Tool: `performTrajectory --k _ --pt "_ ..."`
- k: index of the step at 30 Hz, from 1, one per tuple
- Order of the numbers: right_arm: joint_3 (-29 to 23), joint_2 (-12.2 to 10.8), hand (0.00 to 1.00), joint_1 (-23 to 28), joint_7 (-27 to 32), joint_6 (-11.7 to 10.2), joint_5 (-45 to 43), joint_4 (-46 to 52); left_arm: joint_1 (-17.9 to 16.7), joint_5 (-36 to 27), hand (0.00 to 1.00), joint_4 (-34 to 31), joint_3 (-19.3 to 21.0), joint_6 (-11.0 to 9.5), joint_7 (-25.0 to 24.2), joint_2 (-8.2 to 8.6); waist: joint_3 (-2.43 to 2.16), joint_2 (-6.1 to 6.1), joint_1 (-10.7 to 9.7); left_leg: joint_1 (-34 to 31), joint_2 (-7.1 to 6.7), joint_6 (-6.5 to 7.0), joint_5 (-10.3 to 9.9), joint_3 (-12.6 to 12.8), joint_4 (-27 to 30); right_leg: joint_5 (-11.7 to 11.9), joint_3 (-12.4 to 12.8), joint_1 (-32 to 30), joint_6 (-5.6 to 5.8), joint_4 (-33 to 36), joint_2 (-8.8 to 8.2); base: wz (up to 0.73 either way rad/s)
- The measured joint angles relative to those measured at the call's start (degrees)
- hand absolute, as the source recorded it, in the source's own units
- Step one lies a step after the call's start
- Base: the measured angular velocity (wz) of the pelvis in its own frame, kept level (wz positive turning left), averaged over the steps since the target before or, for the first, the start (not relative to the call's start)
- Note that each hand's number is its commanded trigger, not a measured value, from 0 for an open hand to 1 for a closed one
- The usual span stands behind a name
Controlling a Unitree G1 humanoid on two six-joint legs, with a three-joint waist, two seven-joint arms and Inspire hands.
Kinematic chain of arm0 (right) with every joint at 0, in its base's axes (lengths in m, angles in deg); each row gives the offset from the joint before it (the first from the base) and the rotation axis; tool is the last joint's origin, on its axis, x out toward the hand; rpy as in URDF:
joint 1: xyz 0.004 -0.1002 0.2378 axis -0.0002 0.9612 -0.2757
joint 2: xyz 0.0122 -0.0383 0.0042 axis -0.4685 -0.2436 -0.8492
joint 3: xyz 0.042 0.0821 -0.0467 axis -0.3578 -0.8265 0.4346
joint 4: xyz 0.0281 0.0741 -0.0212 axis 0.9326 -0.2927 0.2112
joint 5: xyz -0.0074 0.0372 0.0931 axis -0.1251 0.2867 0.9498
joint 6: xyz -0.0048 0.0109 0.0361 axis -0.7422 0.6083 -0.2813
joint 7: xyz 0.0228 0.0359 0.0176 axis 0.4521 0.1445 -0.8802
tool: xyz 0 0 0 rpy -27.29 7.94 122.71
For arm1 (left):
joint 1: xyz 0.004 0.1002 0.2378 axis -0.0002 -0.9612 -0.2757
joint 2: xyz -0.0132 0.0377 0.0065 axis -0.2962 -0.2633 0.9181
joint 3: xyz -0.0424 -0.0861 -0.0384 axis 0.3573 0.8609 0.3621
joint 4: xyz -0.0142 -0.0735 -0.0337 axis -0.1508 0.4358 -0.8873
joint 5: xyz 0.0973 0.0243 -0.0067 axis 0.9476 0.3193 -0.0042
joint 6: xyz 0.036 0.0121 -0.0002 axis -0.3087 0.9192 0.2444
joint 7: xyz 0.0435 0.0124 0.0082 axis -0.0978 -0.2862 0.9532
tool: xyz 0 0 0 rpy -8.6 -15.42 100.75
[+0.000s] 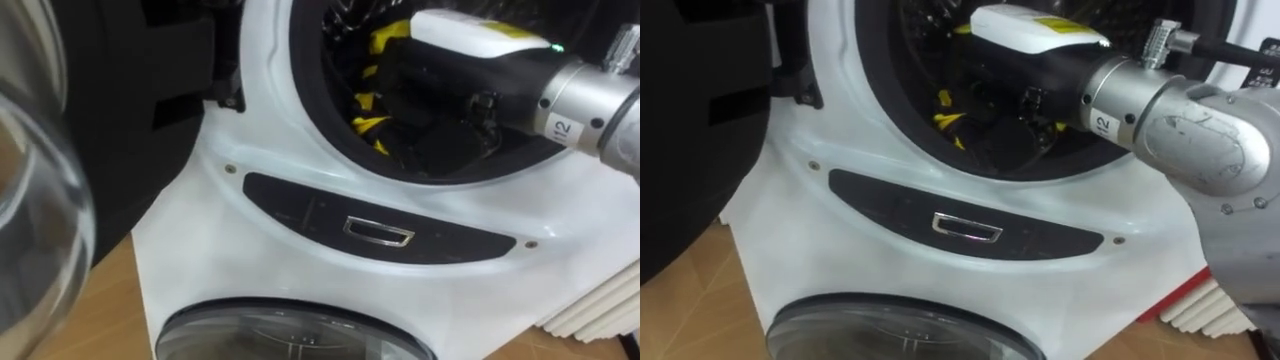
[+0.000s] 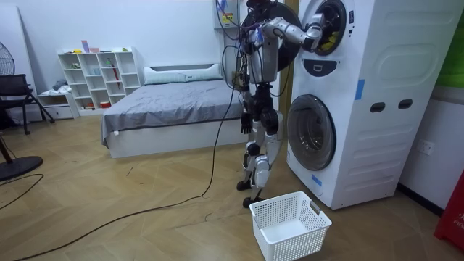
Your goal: Pick clothes from washing machine
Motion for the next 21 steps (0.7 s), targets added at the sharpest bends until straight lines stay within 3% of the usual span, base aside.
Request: performTrajectory --k 3,7,14,17,18,19,21 --pt "0.0 0.0 1.00 0.4 0.2 -0.4 0.3 2.1 -0.5 -0.1 0.00 0.0 0.0 -0.7 0.1 0.00 -0.21 1.03 -0.3 0.3 0.02 0.00 0.0 0.2 0.0 0.0 0.6 0.1 0.00 0.0 0.02 -0.08" --pt "-0.7 -0.1 1.00 1.1 0.9 -1.9 2.1 5.6 -1.5 -0.1 0.00 0.0 0.0 -1.2 1.4 0.16 -0.34 2.26 -2.5 0.5 0.15 0.00 0.0 0.8 -0.1 0.0 1.3 0.1 0.00 0.0 0.04 -0.04" --pt "-7.2 -2.0 1.00 9.1 5.2 -4.2 10.7 8.1 -2.0 -0.2 0.00 -0.4 0.0 -2.7 2.0 0.88 -0.31 2.38 -4.5 0.8 0.57 0.00 0.0 1.8 -0.2 0.0 2.1 0.0 0.05 0.0 0.11 -0.08" --pt "-11.8 -4.4 1.00 13.3 7.1 -4.8 17.2 9.4 -2.0 -0.2 0.00 -0.4 0.1 -3.3 2.1 1.44 -0.25 2.54 -4.5 1.2 0.71 -0.02 0.0 3.0 -0.2 0.1 2.8 0.0 0.18 0.0 0.16 -0.18" --pt "-13.4 -6.5 1.00 15.4 8.0 -5.5 20.2 9.8 -2.2 -0.1 0.00 -0.3 0.1 -3.3 2.1 1.77 -0.21 2.77 -4.5 1.5 0.72 -0.02 0.0 3.3 -0.2 0.1 3.2 0.2 0.20 0.1 0.19 -0.17" --pt "-14.4 -8.7 1.00 16.9 8.4 -6.5 21.9 10.0 -2.3 0.0 0.00 -0.2 0.1 -3.3 2.1 2.25 -0.11 3.18 -4.8 1.7 0.72 -0.02 0.0 3.6 -0.2 0.2 3.5 0.4 0.26 0.1 0.18 -0.14" --pt "-16.1 -10.1 1.00 19.9 8.9 -7.7 24.4 10.3 -2.4 0.1 0.00 -0.2 0.1 -3.8 1.8 2.98 -0.31 4.19 -5.7 1.5 0.85 0.35 -0.3 4.2 -0.2 0.2 3.6 0.1 0.36 0.1 0.24 -0.03"
